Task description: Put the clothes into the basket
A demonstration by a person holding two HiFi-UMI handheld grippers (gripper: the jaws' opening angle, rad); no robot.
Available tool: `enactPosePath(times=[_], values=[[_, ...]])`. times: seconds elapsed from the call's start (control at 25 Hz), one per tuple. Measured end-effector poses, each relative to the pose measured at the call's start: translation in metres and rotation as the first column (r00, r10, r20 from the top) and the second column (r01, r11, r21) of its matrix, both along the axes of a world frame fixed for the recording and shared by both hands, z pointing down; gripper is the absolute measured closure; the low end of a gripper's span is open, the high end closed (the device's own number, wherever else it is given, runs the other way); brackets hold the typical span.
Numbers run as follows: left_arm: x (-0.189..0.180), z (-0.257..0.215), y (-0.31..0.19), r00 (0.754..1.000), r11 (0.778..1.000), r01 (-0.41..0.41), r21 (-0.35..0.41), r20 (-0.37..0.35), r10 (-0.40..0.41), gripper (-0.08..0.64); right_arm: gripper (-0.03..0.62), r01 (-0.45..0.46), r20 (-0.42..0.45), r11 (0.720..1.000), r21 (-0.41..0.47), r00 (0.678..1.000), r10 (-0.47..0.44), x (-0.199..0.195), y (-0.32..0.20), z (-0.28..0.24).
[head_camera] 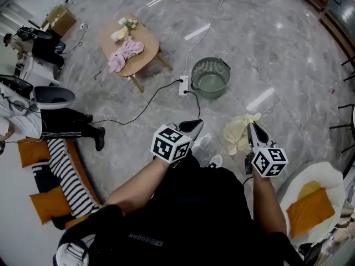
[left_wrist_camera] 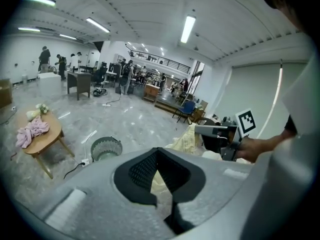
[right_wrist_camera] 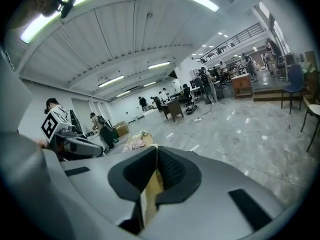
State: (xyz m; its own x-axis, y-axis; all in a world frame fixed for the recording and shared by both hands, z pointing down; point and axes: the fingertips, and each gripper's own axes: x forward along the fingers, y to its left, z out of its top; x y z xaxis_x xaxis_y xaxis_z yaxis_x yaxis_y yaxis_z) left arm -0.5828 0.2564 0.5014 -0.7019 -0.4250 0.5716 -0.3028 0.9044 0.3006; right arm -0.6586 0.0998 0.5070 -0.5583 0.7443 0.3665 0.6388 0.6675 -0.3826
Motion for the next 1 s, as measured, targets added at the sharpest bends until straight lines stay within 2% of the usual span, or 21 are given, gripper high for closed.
enactPosePath(times=[0.24,0.48,0.76,1.0], values=[[-0.016,-0.003,0.032,0.999,0.999,0.046,0.008,0.01,-0.046,0.56,0.569,0.078,-0.017,0.997,0.016,0.997,-0.077,-0.009,0.042,0.007],[-0.04,0.007,0.076,0.999,0.999,0.033,0.03,-0.001,-0.033,0.558,0.569,0.125,-0.024,0.991,0.043,0.992,-0.124,-0.017,0.103,0.012],[-0.082,0.005,0.156,1.0,0.999,-0.01,0.043,0.01,0.009,0.56,0.569,0.07,-0.076,0.992,0.104,0.995,-0.062,-0.04,0.158,0.03],[-0.106,0.008,0.222,0.999,0.997,-0.042,0.063,0.004,0.042,0.559,0.569,-0.014,-0.141,0.989,0.146,0.989,0.035,-0.064,0.2,0.057]])
